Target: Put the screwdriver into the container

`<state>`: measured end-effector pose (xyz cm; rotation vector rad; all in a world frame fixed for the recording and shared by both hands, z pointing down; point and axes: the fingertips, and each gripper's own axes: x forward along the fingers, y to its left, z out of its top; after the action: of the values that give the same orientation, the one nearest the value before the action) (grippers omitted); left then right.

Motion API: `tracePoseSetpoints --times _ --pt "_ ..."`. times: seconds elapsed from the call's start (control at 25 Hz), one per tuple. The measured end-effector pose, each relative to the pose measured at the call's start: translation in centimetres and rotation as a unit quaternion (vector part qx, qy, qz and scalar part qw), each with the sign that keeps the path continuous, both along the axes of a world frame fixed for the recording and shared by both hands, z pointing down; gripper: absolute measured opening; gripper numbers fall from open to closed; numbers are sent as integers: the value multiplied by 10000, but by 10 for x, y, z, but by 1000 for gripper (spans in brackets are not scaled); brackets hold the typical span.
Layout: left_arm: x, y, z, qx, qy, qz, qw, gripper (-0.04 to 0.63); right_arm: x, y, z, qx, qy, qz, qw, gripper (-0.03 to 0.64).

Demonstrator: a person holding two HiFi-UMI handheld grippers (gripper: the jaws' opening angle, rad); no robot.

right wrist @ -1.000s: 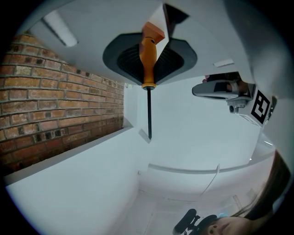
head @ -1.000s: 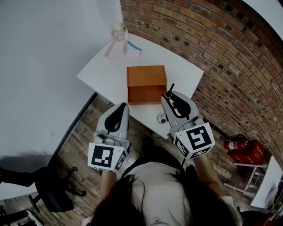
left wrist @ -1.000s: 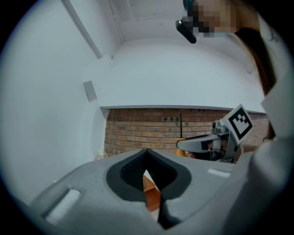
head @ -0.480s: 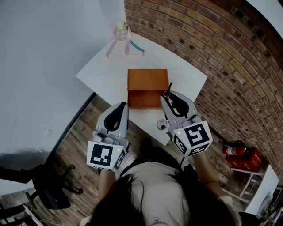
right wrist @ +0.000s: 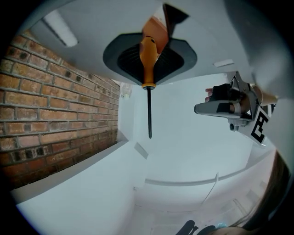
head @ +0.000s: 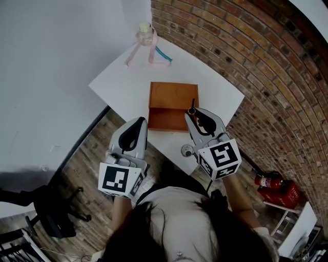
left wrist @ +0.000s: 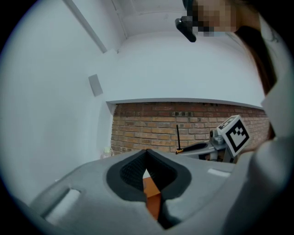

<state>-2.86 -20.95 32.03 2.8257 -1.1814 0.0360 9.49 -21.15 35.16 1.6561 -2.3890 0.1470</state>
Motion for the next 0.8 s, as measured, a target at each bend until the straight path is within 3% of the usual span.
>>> tracePoseSetpoints --times 0.8 --pt "-3 -46 14 -135 -45 -417 9990 0 9 -45 88 -890 704 -597 9917 78"
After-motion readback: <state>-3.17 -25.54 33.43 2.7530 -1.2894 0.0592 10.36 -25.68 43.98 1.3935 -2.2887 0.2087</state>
